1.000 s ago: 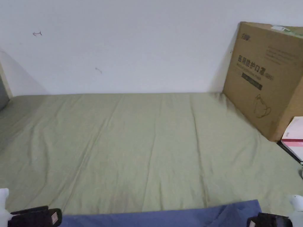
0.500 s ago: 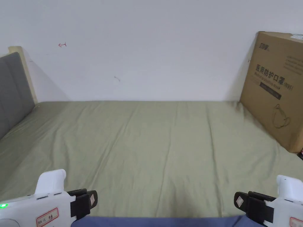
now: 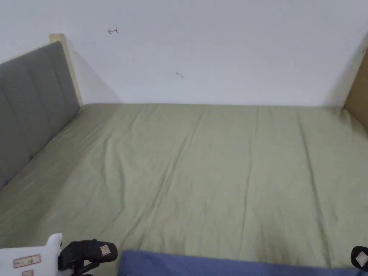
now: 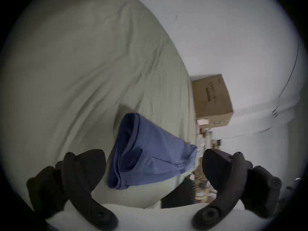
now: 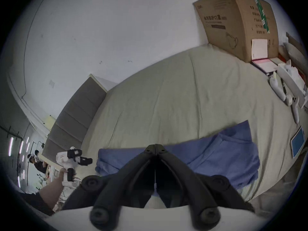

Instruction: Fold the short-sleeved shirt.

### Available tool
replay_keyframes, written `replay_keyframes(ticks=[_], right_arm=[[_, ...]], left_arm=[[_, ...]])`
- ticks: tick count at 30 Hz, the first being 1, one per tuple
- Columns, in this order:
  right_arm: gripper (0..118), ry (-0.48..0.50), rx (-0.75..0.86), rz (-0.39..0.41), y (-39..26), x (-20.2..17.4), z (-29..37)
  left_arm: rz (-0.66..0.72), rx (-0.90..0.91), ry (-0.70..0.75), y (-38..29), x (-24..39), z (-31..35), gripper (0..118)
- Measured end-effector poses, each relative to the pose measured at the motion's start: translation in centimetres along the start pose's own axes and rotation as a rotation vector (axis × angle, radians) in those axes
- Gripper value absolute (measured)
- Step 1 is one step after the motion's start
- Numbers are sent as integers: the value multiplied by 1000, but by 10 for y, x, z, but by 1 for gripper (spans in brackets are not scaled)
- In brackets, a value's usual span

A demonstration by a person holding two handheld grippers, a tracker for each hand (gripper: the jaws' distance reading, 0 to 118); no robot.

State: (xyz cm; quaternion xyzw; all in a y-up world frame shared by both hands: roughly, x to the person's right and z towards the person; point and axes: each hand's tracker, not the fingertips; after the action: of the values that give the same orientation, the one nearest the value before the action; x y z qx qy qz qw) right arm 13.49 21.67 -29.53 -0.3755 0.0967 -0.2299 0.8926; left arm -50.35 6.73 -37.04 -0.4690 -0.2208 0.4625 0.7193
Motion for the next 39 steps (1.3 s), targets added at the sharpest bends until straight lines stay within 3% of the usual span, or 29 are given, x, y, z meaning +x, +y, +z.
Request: replay_keyframes(ticks=[4,7,10,12,13,14,15,16,17,18,22,26,30,32,35,39], right_arm=[[0,-2,-45,-43,-1,-3,-16],[0,-32,-66,-26,0,-9,-25],[0,-44,-80,-15,3,-14,-30],[0,-37,-85,-19,6,-17,-31],[0,-29,-85,-28,7,-19,-32],[0,-20,-86,-37,7,-20,-33],[0,-9,-90,-45,8,-21,-35],[0,-8,-91,-45,8,-21,-34],[0,-8,-92,-43,8,-23,-34],[0,-11,-93,-36,8,-24,-35],[0,-11,-99,-30,7,-22,-34],[0,15,-80,-51,7,-17,-24],[0,42,-65,-50,6,-9,-12],[0,49,-55,-47,4,-4,-7],[0,56,-38,-59,0,5,1],[0,81,-21,-107,-6,18,9]], left_arm=[[61,-64,-54,2,-38,-34,118],[92,-87,-293,9,-52,-56,118],[187,-169,-398,5,-54,-95,118],[77,-200,-395,11,-51,-105,116],[37,-200,-389,12,-49,-107,106],[28,-182,-361,13,-51,-108,81],[34,-171,-266,18,-58,-108,11],[29,-167,-113,18,-62,-110,7],[-9,-166,66,16,-70,-113,7],[21,-154,-170,12,-54,-106,7],[-75,-123,25,3,-23,-103,7],[-327,-36,231,-14,26,-73,7],[-659,88,752,-37,65,-34,7],[-712,126,859,-45,75,-21,7],[-591,99,619,-56,104,-17,7],[-502,-20,385,-74,154,-73,7]])
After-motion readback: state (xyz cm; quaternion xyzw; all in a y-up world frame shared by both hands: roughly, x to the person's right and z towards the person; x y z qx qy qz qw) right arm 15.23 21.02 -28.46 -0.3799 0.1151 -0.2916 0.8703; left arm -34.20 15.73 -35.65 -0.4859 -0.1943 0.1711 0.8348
